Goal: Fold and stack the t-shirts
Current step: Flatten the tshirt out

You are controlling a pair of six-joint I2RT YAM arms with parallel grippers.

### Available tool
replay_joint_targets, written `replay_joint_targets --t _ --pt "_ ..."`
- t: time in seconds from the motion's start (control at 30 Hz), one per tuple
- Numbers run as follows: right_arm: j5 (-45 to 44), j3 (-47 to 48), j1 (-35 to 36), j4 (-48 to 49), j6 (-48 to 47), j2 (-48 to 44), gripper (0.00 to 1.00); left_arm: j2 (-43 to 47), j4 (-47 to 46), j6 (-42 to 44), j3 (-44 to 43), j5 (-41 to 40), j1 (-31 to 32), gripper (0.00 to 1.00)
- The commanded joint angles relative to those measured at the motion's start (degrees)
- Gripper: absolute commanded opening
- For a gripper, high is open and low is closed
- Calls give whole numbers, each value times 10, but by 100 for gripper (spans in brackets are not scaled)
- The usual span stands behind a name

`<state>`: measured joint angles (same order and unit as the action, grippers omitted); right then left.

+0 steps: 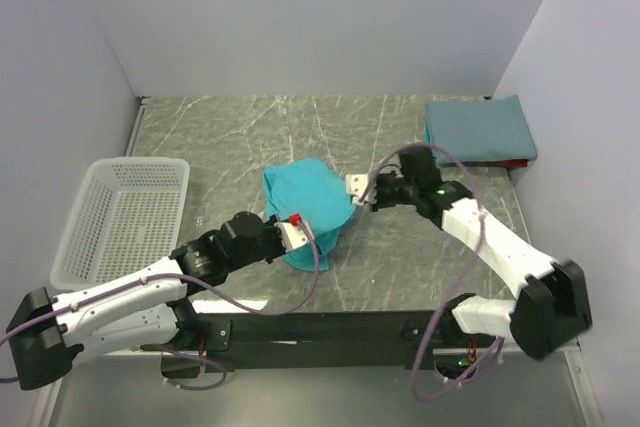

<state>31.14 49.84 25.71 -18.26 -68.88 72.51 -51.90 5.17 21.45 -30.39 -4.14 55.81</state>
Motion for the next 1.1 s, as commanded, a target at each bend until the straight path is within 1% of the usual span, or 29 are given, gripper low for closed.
replay_joint_targets --t 0.0,0.03,0.07,0.1,0.13,0.17,0.2,0.23,0.27,0.3,0.33,0.37,0.4,0.43,0.5,0.57,0.63,0.67,0.7,0.77,0.8,0.83,0.87,0.9,0.93,0.97,1.0,1.03,1.07 --pt "7 66 -38 -44 106 -93 0 17 -41 -31 -83 84 6 1" --pt "1 81 -50 -55 155 -125 0 11 -46 -42 -128 113 9 1" --pt "-2 93 -66 -73 177 -142 0 -10 -47 -46 -155 136 16 1" --pt "-4 119 -98 -80 207 -158 0 -25 -46 -49 -184 152 22 1" --pt "-12 136 -113 -91 219 -184 0 -42 -43 -52 -248 183 30 1" --pt "-24 156 -123 -118 228 -194 0 -81 -34 -51 -282 197 46 1" --pt "-34 198 -138 -131 236 -202 0 -101 -30 -49 -316 208 55 1" --pt "-52 220 -144 -142 247 -218 0 -122 -24 -51 -389 218 78 1" --pt "-64 242 -149 -156 255 -224 0 -163 -19 -56 -426 232 88 1" --pt "-77 292 -153 -161 267 -230 0 -182 -10 -62 -462 238 97 1" --pt "-104 318 -157 -166 286 -235 0 -201 -4 -69 -536 240 109 1" --pt "-114 342 -158 -170 294 -236 0 -231 -3 -80 -569 237 128 1" --pt "-126 391 -160 -170 304 -235 0 -243 4 -90 -601 230 134 1" --pt "-144 414 -160 -169 318 -228 0 -252 6 -104 -652 226 141 1" --pt "-157 473 -160 -158 337 -214 0 -258 1 -142 -696 197 149 1" --pt "-160 504 -160 -142 347 -184 0 -236 -9 -160 -700 175 149 1" --pt "-150 546 -160 -130 368 -144 0 -208 -30 -186 -674 133 150 1" --pt "-139 555 -160 -115 378 -128 0 -173 -38 -187 -656 117 150 1" --pt "-121 570 -160 -107 400 -113 0 -154 -47 -201 -615 53 149 1" --pt "-90 583 -158 -82 429 -56 0 -99 -74 -211 -572 -20 147 1" --pt "-64 602 -153 -78 453 -34 0 -82 -76 -237 -526 -51 143 1" --pt "-60 612 -140 -78 459 16 0 -66 -79 -250 -503 -106 126 1" --pt "-60 625 -128 -84 462 44 0 -32 -84 -264 -479 -124 112 1" --pt "-72 644 -93 -86 456 98 0 -18 -82 -306 -430 -133 95 1" --pt "-82 651 -77 -89 453 127 0 9 -86 -329 -404 -150 51 1" --pt "-90 658 -62 -85 452 155 0 21 -88 -353 -377 -149 25 1" --pt "-99 670 -36 -79 458 214 0 30 -86 -400 -327 -146 -5 1" --pt "-107 680 -27 -73 466 245 0 42 -83 -424 -301 -149 -68 1" --pt "-110 706 -18 -63 473 278 0 43 -82 -449 -276 -135 -102 1"
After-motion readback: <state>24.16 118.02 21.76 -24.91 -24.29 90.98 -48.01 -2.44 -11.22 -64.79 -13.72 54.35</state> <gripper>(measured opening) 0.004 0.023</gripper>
